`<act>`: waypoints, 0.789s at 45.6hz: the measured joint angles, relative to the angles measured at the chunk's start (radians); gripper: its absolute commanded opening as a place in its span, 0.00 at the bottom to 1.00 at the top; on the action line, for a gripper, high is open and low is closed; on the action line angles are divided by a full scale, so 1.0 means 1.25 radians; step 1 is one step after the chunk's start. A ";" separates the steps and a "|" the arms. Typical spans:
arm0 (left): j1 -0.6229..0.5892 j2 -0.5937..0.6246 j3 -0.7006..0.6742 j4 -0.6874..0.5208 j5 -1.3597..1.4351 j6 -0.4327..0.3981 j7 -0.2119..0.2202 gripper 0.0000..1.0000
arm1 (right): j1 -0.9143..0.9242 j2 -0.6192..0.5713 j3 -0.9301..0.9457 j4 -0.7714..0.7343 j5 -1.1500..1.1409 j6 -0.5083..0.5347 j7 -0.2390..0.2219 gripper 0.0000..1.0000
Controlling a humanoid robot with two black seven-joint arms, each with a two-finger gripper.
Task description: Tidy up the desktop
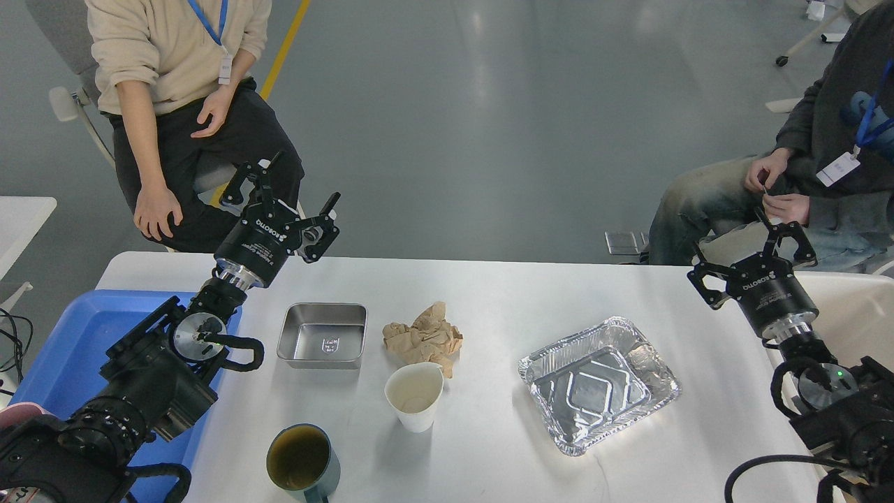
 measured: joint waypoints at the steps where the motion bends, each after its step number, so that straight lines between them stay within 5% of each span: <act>1: 0.000 0.000 0.000 0.000 0.000 0.000 0.000 0.97 | 0.000 0.000 0.000 0.000 0.000 0.000 0.000 1.00; 36: -0.029 0.070 0.001 0.002 -0.003 -0.007 0.008 0.97 | -0.001 0.000 -0.005 0.000 -0.006 0.001 -0.001 1.00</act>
